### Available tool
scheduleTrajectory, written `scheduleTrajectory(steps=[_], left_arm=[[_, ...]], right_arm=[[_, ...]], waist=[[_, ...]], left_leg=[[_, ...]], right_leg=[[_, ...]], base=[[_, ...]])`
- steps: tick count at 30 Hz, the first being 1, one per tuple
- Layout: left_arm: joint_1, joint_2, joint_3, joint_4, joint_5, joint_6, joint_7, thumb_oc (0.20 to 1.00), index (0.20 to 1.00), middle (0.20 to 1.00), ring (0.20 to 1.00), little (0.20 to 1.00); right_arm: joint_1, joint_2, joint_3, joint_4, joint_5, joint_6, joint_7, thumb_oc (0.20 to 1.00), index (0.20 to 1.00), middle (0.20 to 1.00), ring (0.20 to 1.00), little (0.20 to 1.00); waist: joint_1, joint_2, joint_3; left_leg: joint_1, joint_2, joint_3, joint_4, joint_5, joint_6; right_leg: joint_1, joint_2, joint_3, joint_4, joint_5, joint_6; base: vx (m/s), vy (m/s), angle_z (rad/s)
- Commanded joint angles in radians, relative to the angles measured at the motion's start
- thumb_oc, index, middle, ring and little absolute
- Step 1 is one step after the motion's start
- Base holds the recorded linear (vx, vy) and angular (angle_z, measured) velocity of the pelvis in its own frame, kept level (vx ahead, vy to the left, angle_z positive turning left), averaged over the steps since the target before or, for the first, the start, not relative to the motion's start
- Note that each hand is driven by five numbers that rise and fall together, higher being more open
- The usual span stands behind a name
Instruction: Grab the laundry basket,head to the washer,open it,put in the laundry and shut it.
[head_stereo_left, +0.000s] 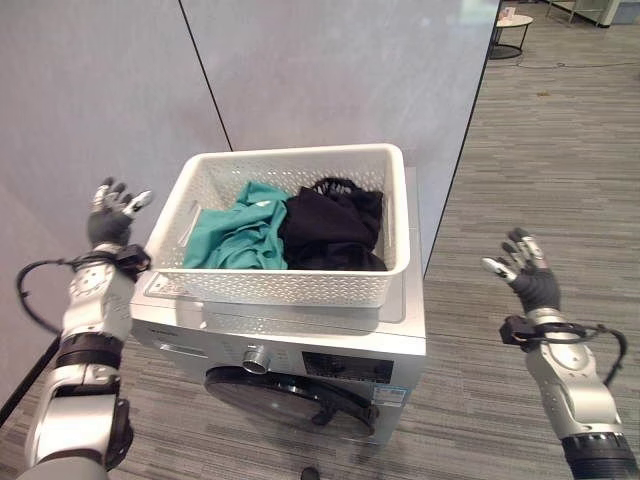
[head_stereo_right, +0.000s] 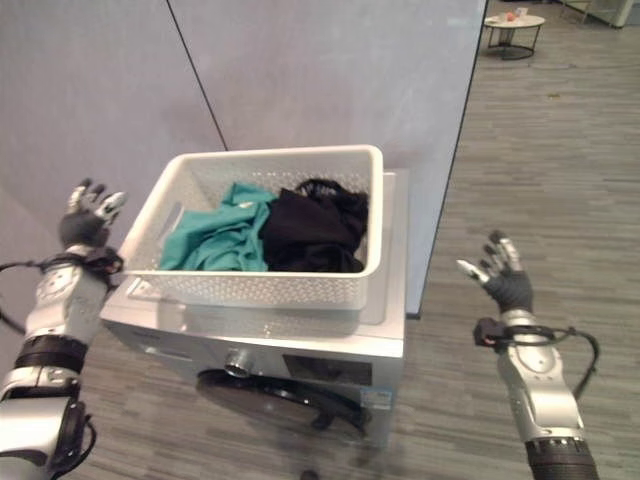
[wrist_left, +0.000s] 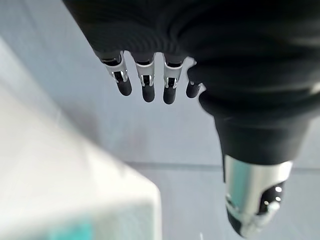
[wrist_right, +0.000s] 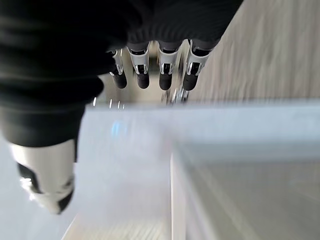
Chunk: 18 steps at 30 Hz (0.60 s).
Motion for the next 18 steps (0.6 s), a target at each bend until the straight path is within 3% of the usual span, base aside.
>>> scheduleTrajectory(steps=[1, 5, 8, 15, 17, 18], left_arm=[[0.080, 0.022, 0.036, 0.116, -0.037, -0.024, 0.035, 1.000, 1.000, 1.000, 1.000, 1.000], [0.082, 0.007, 0.078, 0.128, -0.131, -0.031, 0.013, 1.000, 1.000, 1.000, 1.000, 1.000], [0.030, 0.031, 0.052, 0.147, -0.142, -0.031, 0.003, 1.000, 1.000, 1.000, 1.000, 1.000], [0.030, 0.003, 0.070, 0.162, -0.133, -0.038, 0.002, 1.000, 1.000, 1.000, 1.000, 1.000], [0.085, -0.028, 0.100, 0.154, -0.086, -0.054, 0.035, 1.000, 1.000, 1.000, 1.000, 1.000], [0.147, -0.061, 0.149, 0.141, -0.104, -0.067, 0.045, 1.000, 1.000, 1.000, 1.000, 1.000]], right_arm=[[-0.038, 0.034, -0.046, -0.057, -0.010, -0.078, -0.006, 1.000, 1.000, 1.000, 1.000, 1.000], [-0.057, 0.025, -0.014, -0.045, 0.000, -0.071, 0.008, 1.000, 1.000, 1.000, 1.000, 1.000], [-0.073, 0.028, 0.020, -0.042, 0.006, -0.069, 0.016, 1.000, 1.000, 1.000, 1.000, 1.000], [-0.033, 0.046, 0.023, -0.057, -0.005, -0.060, 0.039, 1.000, 1.000, 1.000, 1.000, 1.000], [-0.023, 0.040, -0.008, -0.020, -0.003, -0.073, 0.014, 1.000, 1.000, 1.000, 1.000, 1.000], [-0.029, 0.030, -0.043, 0.029, 0.012, -0.082, -0.003, 1.000, 1.000, 1.000, 1.000, 1.000]], waist=[[0.061, -0.059, 0.026], [0.062, -0.059, 0.050], [0.054, -0.052, 0.045], [0.042, -0.044, 0.056], [0.053, -0.060, 0.099], [0.048, -0.075, 0.113]], left_leg=[[0.088, -0.034, -0.021, 0.007, -0.111, -0.039], [0.061, -0.039, -0.026, 0.031, -0.097, -0.043], [0.066, -0.039, -0.023, 0.018, -0.093, -0.041], [0.058, -0.036, -0.011, 0.018, -0.085, -0.045], [-0.010, -0.063, -0.075, 0.123, -0.107, -0.046], [-0.023, -0.048, -0.105, 0.162, -0.149, -0.053]], right_leg=[[-0.079, -0.039, 0.039, -0.003, 0.105, 0.085], [-0.089, -0.034, 0.037, -0.003, 0.108, 0.078], [-0.091, -0.031, 0.041, -0.003, 0.110, 0.078], [-0.102, -0.031, 0.046, -0.003, 0.114, 0.077], [-0.113, -0.044, 0.061, -0.003, 0.127, 0.070], [-0.136, -0.067, 0.059, -0.003, 0.145, 0.077]], base=[[-0.04, -0.027, 0.14], [-0.08, -0.050, 0.19], [-0.02, -0.014, 0.22], [-0.01, -0.005, -0.01], [-0.17, 0.017, -0.03], [-0.16, 0.073, -0.08]])
